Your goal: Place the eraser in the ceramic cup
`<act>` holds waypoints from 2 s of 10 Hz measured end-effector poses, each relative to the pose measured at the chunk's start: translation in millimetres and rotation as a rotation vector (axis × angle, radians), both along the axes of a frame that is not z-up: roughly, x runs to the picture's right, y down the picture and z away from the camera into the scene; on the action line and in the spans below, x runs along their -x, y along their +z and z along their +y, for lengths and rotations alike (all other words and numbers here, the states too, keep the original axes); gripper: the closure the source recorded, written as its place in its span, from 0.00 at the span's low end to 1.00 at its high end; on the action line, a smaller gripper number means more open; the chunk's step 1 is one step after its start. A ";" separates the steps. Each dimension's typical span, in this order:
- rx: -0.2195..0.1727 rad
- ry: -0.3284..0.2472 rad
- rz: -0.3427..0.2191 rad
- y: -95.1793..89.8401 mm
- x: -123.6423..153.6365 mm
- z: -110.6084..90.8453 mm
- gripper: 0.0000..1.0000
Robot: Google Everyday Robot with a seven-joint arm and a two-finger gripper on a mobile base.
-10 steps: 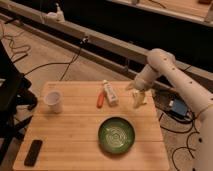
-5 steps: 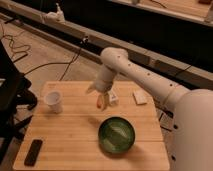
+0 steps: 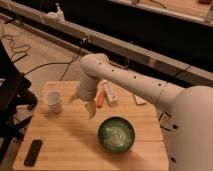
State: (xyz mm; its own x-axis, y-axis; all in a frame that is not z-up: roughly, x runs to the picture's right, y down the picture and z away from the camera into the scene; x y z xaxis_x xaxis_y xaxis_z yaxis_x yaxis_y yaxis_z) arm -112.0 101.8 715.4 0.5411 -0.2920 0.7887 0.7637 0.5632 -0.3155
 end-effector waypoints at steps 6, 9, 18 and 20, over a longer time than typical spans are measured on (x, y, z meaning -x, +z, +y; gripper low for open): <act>-0.004 -0.143 0.046 24.4 25.2 7.1 0.20; -0.035 -0.157 -0.041 41.9 93.4 16.1 0.20; 0.054 -0.151 -0.395 18.1 236.2 100.1 0.20; 0.057 -0.154 -0.392 18.4 234.1 100.8 0.20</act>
